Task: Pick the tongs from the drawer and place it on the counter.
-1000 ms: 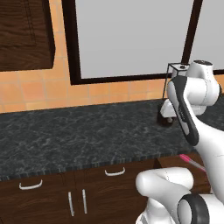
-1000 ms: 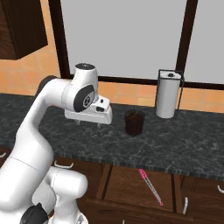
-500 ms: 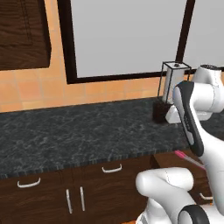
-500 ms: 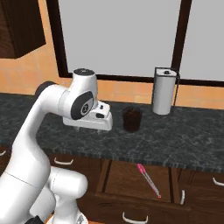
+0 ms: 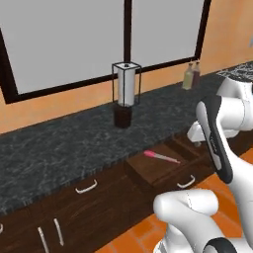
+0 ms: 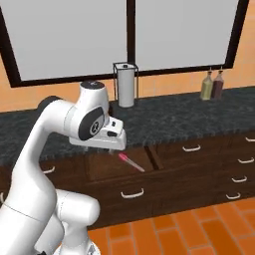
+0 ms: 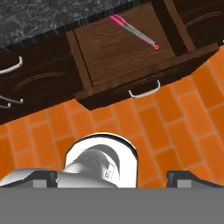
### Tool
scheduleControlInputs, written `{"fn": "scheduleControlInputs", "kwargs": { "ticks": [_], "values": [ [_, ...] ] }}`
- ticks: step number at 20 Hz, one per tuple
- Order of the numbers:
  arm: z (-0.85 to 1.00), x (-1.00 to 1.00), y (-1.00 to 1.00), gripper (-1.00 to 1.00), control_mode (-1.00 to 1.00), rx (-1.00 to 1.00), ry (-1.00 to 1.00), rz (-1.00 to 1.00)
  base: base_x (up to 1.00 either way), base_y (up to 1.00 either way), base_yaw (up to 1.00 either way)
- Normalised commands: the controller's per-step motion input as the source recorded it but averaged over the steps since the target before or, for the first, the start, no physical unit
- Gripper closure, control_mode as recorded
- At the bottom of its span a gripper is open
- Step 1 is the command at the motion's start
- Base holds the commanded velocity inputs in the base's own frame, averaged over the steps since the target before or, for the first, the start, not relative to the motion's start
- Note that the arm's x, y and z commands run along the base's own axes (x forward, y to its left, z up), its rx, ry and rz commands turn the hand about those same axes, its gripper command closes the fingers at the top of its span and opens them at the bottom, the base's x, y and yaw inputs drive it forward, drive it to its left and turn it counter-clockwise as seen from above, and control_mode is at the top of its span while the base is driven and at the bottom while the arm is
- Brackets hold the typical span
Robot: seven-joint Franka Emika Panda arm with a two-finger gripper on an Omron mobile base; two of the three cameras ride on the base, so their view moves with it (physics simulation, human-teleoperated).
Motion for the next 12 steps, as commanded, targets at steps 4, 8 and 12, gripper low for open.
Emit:
{"fn": "scheduleControlInputs", "kwargs": {
  "ticks": [4,8,12],
  "values": [
    [0.00,0.00,0.00,-1.00,1.00,0.00,0.00,0.00,0.29,0.76,-0.60],
    [0.00,0.00,0.00,-1.00,1.00,0.00,0.00,0.00,0.27,0.76,-0.56],
    [0.00,0.00,0.00,-1.00,1.00,0.00,0.00,0.00,0.04,0.33,-0.53]
  ]
}}
